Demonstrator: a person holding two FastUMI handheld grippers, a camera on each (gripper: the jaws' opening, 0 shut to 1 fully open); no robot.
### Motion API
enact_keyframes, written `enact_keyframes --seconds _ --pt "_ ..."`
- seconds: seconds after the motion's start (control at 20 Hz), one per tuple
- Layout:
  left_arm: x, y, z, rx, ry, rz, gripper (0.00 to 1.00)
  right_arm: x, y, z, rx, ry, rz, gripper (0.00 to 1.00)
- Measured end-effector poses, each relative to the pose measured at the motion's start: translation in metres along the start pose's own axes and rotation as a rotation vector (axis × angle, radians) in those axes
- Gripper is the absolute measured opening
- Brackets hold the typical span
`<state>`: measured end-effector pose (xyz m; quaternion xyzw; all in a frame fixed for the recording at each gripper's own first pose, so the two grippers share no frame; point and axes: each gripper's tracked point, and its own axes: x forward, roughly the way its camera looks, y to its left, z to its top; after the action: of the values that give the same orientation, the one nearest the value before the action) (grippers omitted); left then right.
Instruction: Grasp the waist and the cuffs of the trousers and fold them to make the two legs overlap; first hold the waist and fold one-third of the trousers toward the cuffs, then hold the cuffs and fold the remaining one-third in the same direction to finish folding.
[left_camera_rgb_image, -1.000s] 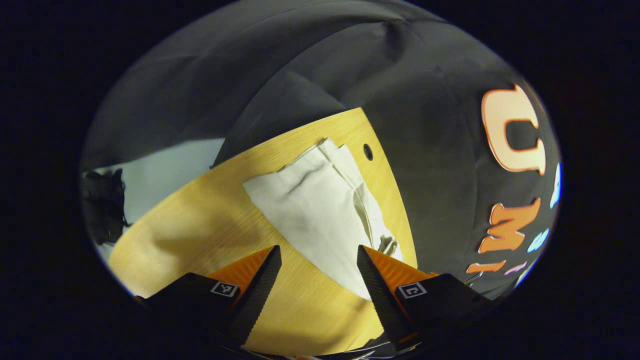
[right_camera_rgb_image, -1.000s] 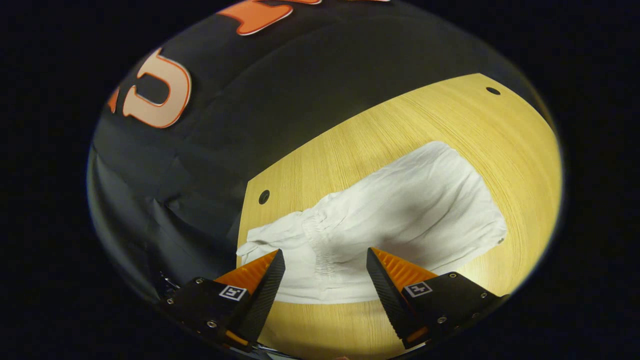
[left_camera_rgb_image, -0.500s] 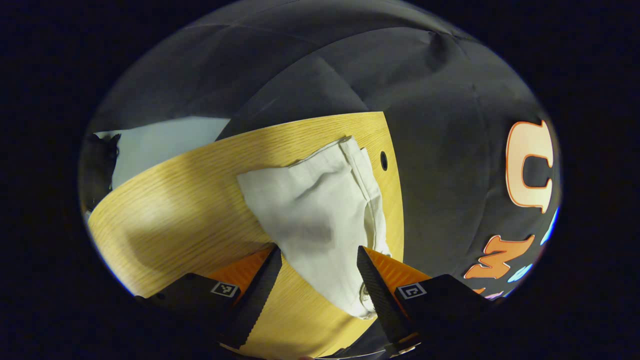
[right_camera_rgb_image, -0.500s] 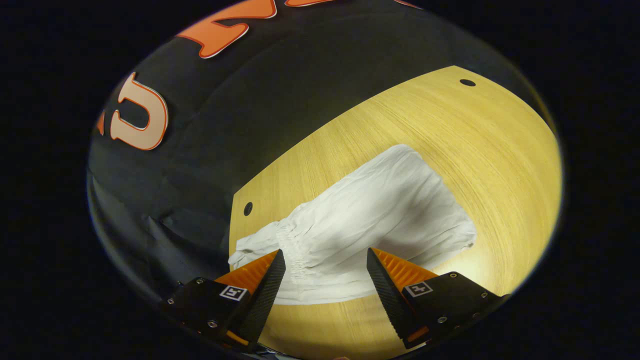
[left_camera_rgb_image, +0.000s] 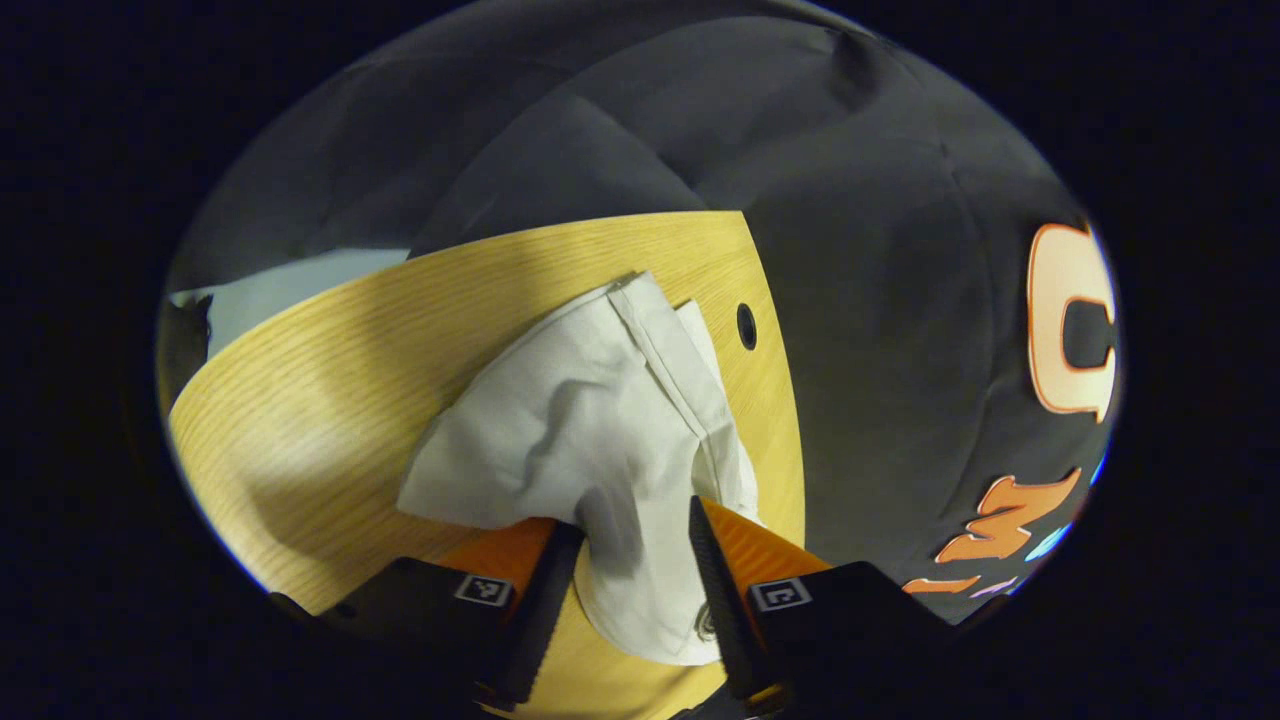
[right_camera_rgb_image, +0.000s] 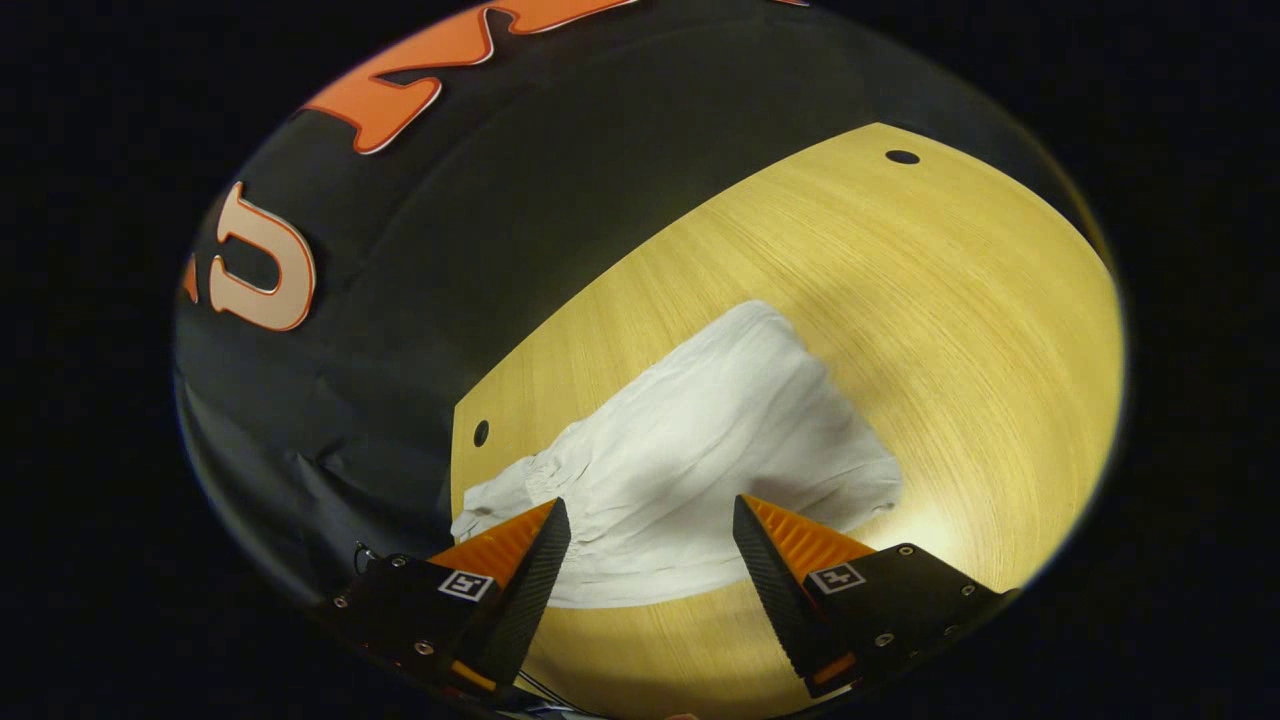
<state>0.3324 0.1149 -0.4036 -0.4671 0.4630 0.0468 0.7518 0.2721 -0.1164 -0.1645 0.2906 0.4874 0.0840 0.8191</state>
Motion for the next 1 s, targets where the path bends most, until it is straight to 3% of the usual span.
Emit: enact_keyframes --seconds 0.15,0.2,0.4,0.45,0.6,1.0 --pt "0.005 0.007 -0.007 -0.033 0.034 0.048 0.09 -0.002 -0.015 0.003 0.018 0.002 -0.015 0.98" --pt "0.004 0.003 -0.003 -0.009 0.017 0.047 0.06 -0.002 -0.019 0.006 0.025 0.006 -0.014 0.98" --pt "-0.023 -0.032 -0.001 0.17 -0.028 0.06 0.07 0.001 -0.038 0.015 0.022 0.006 -0.012 0.98" --pt "-0.028 -0.045 -0.003 0.232 -0.041 0.062 0.03 0.0 -0.042 0.02 0.022 0.004 -0.008 0.98" --pt "-0.044 -0.099 -0.017 0.377 -0.071 0.023 0.05 -0.008 -0.057 0.032 0.012 -0.013 -0.003 0.99" --pt "-0.049 -0.228 -0.109 0.712 -0.079 -0.081 0.05 -0.033 -0.119 0.066 0.042 -0.035 0.009 0.98"
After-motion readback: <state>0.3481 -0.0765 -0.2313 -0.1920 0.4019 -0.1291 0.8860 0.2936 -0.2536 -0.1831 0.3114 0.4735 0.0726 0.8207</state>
